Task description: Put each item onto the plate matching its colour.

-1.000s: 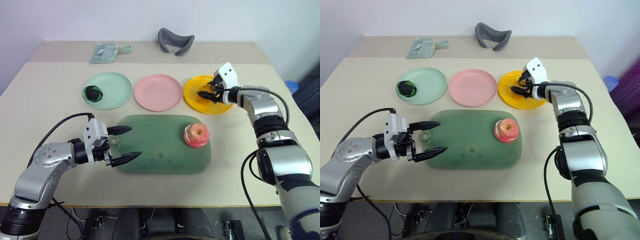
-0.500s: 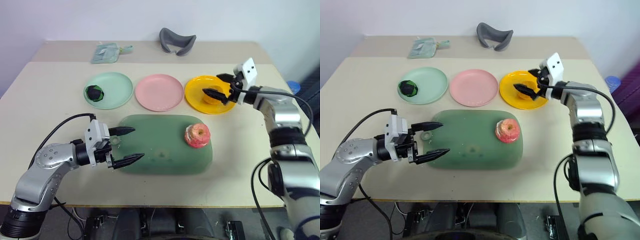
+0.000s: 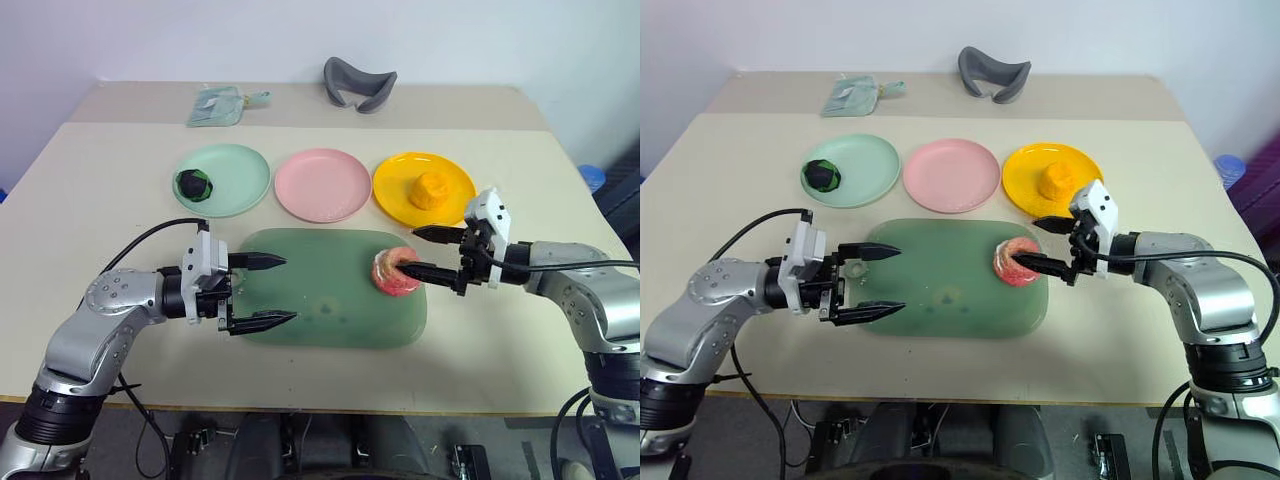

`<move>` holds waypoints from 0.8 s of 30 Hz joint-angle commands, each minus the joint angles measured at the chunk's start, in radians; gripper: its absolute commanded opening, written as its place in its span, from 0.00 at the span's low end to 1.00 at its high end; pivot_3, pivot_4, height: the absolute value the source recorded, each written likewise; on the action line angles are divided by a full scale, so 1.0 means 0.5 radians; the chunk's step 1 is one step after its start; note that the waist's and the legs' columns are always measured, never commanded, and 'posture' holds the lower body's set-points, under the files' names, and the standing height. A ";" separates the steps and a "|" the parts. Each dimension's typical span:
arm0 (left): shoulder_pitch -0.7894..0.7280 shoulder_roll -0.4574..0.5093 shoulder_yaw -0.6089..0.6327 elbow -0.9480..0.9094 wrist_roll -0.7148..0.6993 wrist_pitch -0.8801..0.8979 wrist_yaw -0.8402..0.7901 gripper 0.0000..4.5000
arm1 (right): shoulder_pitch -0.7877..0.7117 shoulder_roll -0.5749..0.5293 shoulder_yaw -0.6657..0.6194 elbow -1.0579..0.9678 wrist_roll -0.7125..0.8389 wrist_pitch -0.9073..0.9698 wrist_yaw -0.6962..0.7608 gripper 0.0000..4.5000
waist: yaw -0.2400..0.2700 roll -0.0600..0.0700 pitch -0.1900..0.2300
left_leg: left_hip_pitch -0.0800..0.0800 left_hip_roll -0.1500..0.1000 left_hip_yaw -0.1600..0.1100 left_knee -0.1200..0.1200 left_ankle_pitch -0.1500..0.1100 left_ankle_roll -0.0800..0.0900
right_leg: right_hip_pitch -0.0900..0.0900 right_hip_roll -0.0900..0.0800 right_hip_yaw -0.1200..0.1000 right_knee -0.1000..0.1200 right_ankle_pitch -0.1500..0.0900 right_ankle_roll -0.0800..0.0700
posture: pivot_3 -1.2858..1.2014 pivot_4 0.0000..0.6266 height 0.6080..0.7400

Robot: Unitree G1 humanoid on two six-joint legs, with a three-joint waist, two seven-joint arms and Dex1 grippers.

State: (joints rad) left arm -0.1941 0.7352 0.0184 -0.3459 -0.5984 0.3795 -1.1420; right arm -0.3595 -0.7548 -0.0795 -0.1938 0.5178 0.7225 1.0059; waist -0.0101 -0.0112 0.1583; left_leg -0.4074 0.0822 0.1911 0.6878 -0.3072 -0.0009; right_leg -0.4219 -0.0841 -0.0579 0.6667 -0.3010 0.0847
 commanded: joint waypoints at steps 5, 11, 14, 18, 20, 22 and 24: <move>-0.019 -0.005 0.005 -0.032 0.010 -0.019 0.003 1.00 | 0.035 0.011 0.097 -0.045 -0.017 -0.057 -0.005 0.99 | -0.002 0.000 0.000 | 0.000 0.000 0.000 0.000 0.000 0.000 | 0.000 0.001 0.000 0.000 0.000 0.000 | 0.52 0.24 1.00; 0.013 -0.010 0.014 -0.057 0.018 -0.026 0.047 1.00 | 0.042 -0.001 0.166 -0.046 -0.023 -0.066 0.017 0.99 | -0.002 0.000 0.000 | 0.000 0.000 -0.001 0.000 0.000 0.000 | 0.000 0.000 0.000 0.000 0.000 0.000 | 0.52 0.24 1.00; 0.032 -0.021 0.022 -0.067 0.020 -0.027 0.084 1.00 | -0.004 0.023 0.180 -0.006 -0.043 -0.087 0.000 0.94 | -0.002 0.000 0.000 | 0.000 0.000 -0.002 0.000 0.000 0.000 | 0.000 0.000 0.000 0.000 0.000 0.000 | 0.52 0.24 1.00; 0.062 -0.072 0.049 -0.057 0.055 -0.048 0.199 1.00 | -0.103 0.075 0.198 -0.004 -0.062 -0.090 -0.066 0.63 | -0.003 0.000 0.000 | 0.000 0.000 -0.002 0.000 0.000 0.000 | 0.000 0.000 0.000 0.000 0.000 0.000 | 0.52 0.24 1.00; 0.047 -0.141 0.078 -0.034 0.076 -0.019 0.350 1.00 | -0.174 0.150 0.190 -0.007 -0.049 -0.082 -0.133 0.60 | -0.003 0.000 0.000 | 0.000 0.000 -0.002 0.000 0.000 0.000 | 0.000 0.001 0.000 0.000 0.000 0.000 | 0.52 0.24 1.00; 0.020 -0.232 0.093 0.007 0.166 -0.019 0.560 1.00 | -0.301 0.296 0.186 0.027 -0.049 -0.113 -0.245 0.60 | -0.003 0.000 0.000 | 0.000 0.000 -0.002 0.001 0.000 0.000 | 0.000 0.001 0.000 0.000 0.000 0.000 | 0.52 0.24 1.00; -0.008 -0.327 0.091 0.028 0.239 0.009 0.764 1.00 | -0.418 0.443 0.209 0.110 -0.097 -0.172 -0.350 0.60 | -0.007 0.000 0.000 | 0.000 0.001 -0.002 0.002 0.000 0.000 | 0.000 0.001 0.000 0.001 0.000 0.000 | 0.52 0.24 1.00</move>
State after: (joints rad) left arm -0.1847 0.5849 0.0369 -0.3235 -0.5102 0.3834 -0.8400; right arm -0.5239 -0.5608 0.0335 -0.1467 0.4800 0.6791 0.8716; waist -0.0136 -0.0112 0.1583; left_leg -0.4078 0.0828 0.1897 0.6892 -0.3071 -0.0009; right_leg -0.4219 -0.0833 -0.0580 0.6676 -0.3009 0.0846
